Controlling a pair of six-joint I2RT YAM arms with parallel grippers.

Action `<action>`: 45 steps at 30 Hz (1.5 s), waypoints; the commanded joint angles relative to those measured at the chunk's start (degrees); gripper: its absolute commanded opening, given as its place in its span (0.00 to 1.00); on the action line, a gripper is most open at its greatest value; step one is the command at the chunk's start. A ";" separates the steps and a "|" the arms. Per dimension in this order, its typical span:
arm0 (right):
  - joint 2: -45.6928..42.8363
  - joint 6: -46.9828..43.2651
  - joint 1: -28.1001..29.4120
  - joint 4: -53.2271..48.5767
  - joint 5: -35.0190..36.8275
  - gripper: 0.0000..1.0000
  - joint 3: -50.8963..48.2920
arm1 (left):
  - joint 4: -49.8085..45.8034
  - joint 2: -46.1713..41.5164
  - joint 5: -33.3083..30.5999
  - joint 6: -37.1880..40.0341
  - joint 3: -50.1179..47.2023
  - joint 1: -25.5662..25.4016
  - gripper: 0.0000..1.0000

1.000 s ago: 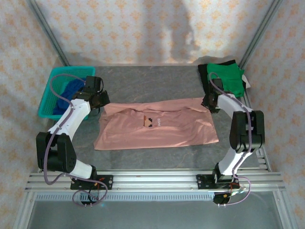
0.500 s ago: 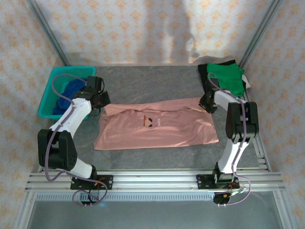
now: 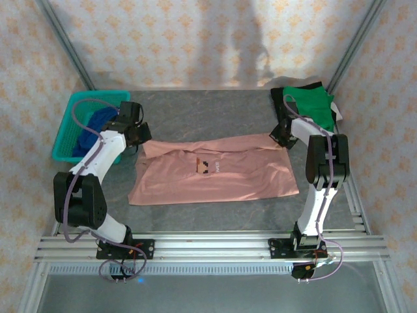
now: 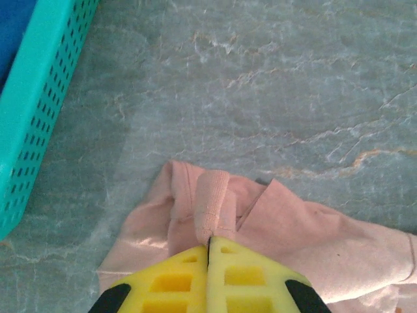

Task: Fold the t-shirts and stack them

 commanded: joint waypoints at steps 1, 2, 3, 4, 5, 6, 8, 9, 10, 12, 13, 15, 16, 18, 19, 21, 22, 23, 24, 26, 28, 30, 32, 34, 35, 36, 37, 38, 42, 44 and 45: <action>0.02 -2.07 -0.07 -4.18 3.59 0.00 5.37 | -1.74 1.56 -1.72 1.16 7.39 0.54 0.00; 0.14 -2.69 -0.05 -5.25 4.37 0.00 7.05 | -2.61 2.29 -1.65 1.25 9.92 0.69 0.00; 0.43 -3.32 -0.06 -6.37 5.20 0.00 8.85 | -3.48 3.03 -1.53 1.46 12.46 0.62 0.00; 0.76 -3.92 -0.03 -7.09 5.96 0.00 10.36 | -3.92 3.70 -1.52 1.51 14.37 0.61 0.00; 1.27 -4.67 -0.11 -7.77 6.58 0.00 12.05 | -4.31 4.28 -1.40 1.57 16.20 0.76 0.00; 1.88 -5.45 -0.13 -8.60 6.95 0.00 13.92 | -4.53 4.83 -1.30 1.61 17.78 0.70 0.00; 2.99 -6.96 -0.14 -9.47 7.89 0.00 16.69 | -4.64 5.86 -0.87 1.53 20.19 0.86 0.00; 3.54 -7.58 -0.15 -9.41 8.02 0.00 17.67 | -4.98 6.63 -0.54 1.49 21.42 0.88 0.00; 3.90 -8.02 -0.16 -9.32 8.22 0.00 18.39 | -5.04 7.25 -0.08 1.35 22.32 0.88 0.00; 4.92 -8.91 -0.16 -9.05 7.93 0.00 20.05 | -5.04 8.44 0.15 1.29 24.14 0.99 0.00; 5.42 -9.23 -0.13 -9.17 7.56 0.00 20.76 | -5.06 8.95 0.20 1.32 24.66 1.08 0.00; 6.07 -9.49 -0.15 -9.29 7.16 0.00 21.81 | -5.66 9.86 0.35 1.36 25.98 1.38 0.00; 6.09 -9.59 -0.14 -9.36 6.90 0.00 22.02 | -5.87 10.17 0.46 1.43 26.25 1.55 0.00; 5.14 -9.70 -0.16 -8.88 6.00 0.00 20.63 | -6.21 9.94 0.88 1.13 26.24 1.72 0.00; 4.22 -9.73 -0.15 -8.13 5.36 0.00 19.27 | -6.06 9.49 1.17 1.06 25.78 1.64 0.00; 0.71 -9.72 -0.16 -5.18 3.26 0.00 14.41 | -5.75 7.25 2.49 0.43 23.50 1.67 0.00; -1.19 -9.58 -0.15 -3.46 2.63 0.00 11.60 | -5.60 5.79 3.53 -0.01 21.90 1.67 0.00; -3.53 -9.46 -0.13 -1.02 1.88 0.00 8.15 | -5.37 3.62 4.59 -0.63 19.52 1.67 0.00; -5.63 -9.57 -0.15 0.54 1.52 0.00 5.20 | -4.94 0.82 5.45 -1.50 16.37 1.67 0.00; -9.06 -9.83 -0.15 2.98 1.43 0.00 -0.04 | -3.46 -5.30 6.56 -3.24 8.97 1.58 0.00; -11.65 -10.61 -0.15 4.93 1.92 0.00 -4.55 | -1.39 -12.07 6.46 -5.28 0.75 1.01 0.00; -12.73 -11.34 -0.19 5.93 3.09 0.00 -7.64 | 0.46 -18.54 6.59 -7.71 -7.68 -0.04 0.00; -12.64 -11.51 -0.24 5.68 3.20 0.00 -8.72 | -0.96 -22.98 5.61 -9.00 -13.18 -0.82 0.00; -12.46 -11.18 -0.20 5.18 2.37 0.00 -9.44 | -1.52 -27.36 5.07 -11.51 -18.07 -1.42 0.00; -12.54 -10.91 -0.19 5.59 1.87 0.00 -10.35 | -1.28 -29.57 4.94 -12.58 -20.92 -1.76 0.00; -12.62 -10.39 -0.22 5.87 1.87 0.00 -11.28 | -0.56 -31.45 4.98 -13.93 -23.40 -2.27 0.00; -12.66 -10.04 -0.24 6.06 2.08 0.00 -11.92 | -0.08 -32.67 5.25 -14.85 -25.45 -2.89 0.00; -12.66 -9.80 -0.22 6.03 2.50 0.00 -12.56 | -0.07 -33.62 5.25 -15.57 -27.09 -3.51 0.00; -11.94 -9.49 -0.39 4.50 5.48 0.04 -13.75 | -2.55 -35.66 3.67 -17.03 -30.81 -3.91 0.00; -11.42 -9.16 -0.66 2.44 6.17 0.06 -13.27 | -3.14 -36.72 3.58 -17.87 -32.24 -3.91 0.00; -11.46 -8.93 -1.05 1.59 6.31 0.07 -13.28 | -3.44 -37.26 3.46 -18.26 -32.72 -3.92 0.00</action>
